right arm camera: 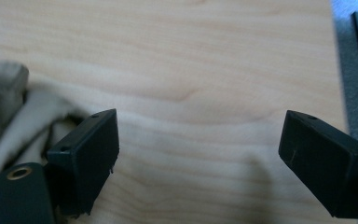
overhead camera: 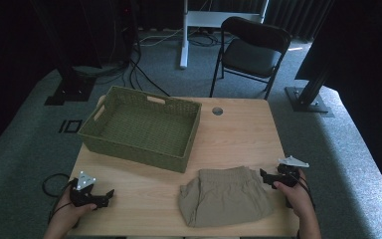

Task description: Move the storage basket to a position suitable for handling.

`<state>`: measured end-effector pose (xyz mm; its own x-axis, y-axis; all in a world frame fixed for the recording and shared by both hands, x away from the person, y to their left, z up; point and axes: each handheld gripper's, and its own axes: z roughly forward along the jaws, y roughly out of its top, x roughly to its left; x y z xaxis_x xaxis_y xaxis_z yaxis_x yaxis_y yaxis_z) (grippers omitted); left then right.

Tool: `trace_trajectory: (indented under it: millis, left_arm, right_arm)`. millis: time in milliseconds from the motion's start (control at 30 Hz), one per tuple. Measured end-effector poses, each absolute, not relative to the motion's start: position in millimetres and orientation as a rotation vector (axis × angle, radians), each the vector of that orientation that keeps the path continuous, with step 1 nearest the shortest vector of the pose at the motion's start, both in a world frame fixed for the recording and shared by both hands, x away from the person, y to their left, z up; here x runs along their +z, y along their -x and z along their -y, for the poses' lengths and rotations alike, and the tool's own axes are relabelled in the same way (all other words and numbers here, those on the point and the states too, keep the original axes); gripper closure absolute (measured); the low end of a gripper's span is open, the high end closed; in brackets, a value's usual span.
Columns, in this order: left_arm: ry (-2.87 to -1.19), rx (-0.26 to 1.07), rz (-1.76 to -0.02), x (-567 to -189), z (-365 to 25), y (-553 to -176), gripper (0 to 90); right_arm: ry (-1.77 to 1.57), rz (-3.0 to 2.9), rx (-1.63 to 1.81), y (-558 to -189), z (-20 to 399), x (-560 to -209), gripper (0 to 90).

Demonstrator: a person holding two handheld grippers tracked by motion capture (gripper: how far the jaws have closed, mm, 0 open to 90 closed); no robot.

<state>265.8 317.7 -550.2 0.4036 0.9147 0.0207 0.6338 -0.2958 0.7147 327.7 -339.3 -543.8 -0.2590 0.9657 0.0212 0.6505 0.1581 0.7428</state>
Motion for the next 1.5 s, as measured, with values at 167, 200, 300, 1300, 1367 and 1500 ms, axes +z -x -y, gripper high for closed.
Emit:
trace_trajectory:
  millis: [167, 200, 300, 1300, 1367, 1500]
  left_arm:
    - [-2.053, 0.619, -1.324, -546.4, -324.9, -272.3, 5.7]
    - [-2.056, 0.622, -1.329, -544.3, -327.5, -274.8, 5.8]
    - [-2.025, 0.621, -1.330, -539.2, -332.0, -279.3, 5.8]
    - [-1.873, 0.792, -1.193, -459.7, -358.5, -318.6, 5.8]
    - [-1.849, 0.800, -1.196, -455.3, -361.4, -322.9, 5.8]
    - [-1.828, 0.816, -1.218, -449.5, -367.2, -331.8, 5.8]
  right_arm:
    - [-1.511, -1.956, 0.935, -329.0, 337.5, -528.6, 11.8]
    - [-1.503, -1.958, 0.941, -329.4, 335.7, -526.0, 11.8]
    - [-1.483, -1.962, 0.967, -330.7, 328.6, -519.5, 11.8]
    - [-1.237, -2.073, 1.163, -342.0, 221.0, -478.4, 13.1]
    - [-1.223, -2.074, 1.179, -343.0, 213.3, -474.6, 13.1]
    - [-1.193, -2.085, 1.211, -344.6, 197.5, -468.3, 13.1]
